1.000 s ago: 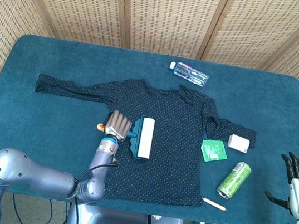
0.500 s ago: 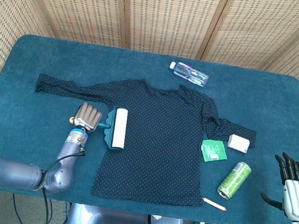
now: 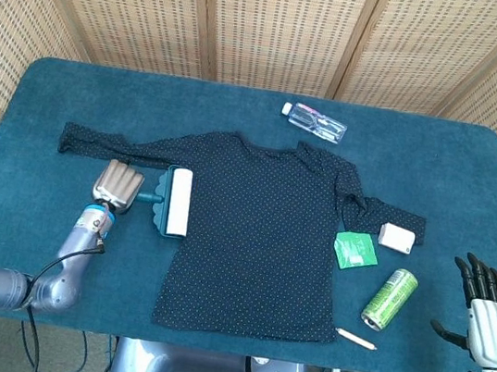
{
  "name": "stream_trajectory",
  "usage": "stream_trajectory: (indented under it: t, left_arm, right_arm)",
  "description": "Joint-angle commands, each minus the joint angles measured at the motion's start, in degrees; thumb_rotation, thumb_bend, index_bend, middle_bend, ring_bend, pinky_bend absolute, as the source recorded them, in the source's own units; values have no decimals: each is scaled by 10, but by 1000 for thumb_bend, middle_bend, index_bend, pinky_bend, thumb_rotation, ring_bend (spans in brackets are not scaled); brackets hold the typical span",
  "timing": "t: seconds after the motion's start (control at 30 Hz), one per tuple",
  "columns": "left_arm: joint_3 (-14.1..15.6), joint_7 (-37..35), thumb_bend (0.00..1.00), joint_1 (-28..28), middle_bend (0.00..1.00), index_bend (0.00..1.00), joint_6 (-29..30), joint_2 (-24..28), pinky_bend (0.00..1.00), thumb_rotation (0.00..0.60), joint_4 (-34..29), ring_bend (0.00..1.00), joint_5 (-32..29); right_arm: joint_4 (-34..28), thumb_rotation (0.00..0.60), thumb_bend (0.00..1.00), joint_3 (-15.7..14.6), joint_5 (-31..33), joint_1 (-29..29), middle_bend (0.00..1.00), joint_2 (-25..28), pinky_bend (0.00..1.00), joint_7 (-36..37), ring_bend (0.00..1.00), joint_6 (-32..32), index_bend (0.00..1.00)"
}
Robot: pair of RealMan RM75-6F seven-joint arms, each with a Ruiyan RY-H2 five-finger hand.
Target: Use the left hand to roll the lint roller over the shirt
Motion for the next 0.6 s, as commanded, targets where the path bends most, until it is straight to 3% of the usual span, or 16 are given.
stream_trajectory:
  t: [0.03,0.13,0.27,0.43,0.6]
  left_arm:
    - [6,-39,316,21,0,26,-6,20,47,600,-14,0,32]
    - [7,-78,256,39,0,0,-1,27,0,600,-11,0,72]
    - [5,-161,253,75,0,0,22,38,0,600,-16,0,157]
    - [31,-276,252,156,0,0,131,54,0,600,-48,0,326]
    - [60,-328,222,232,0,0,241,45,0,600,-47,0,433]
  right_arm:
    - [1,600,84,1,-1,-1,0,1,0,3,0,2,0]
    - [-1,600,84,0,-4,-1,0,2,0,4,0,4,0]
    - [-3,600,84,-1,-8,-2,0,2,0,0,0,9,0]
    - [-1,600,84,1,-8,-3,0,0,0,-6,0,15,0]
    - [-2,600,84,2,-15,-5,0,-3,0,-16,0,26,0]
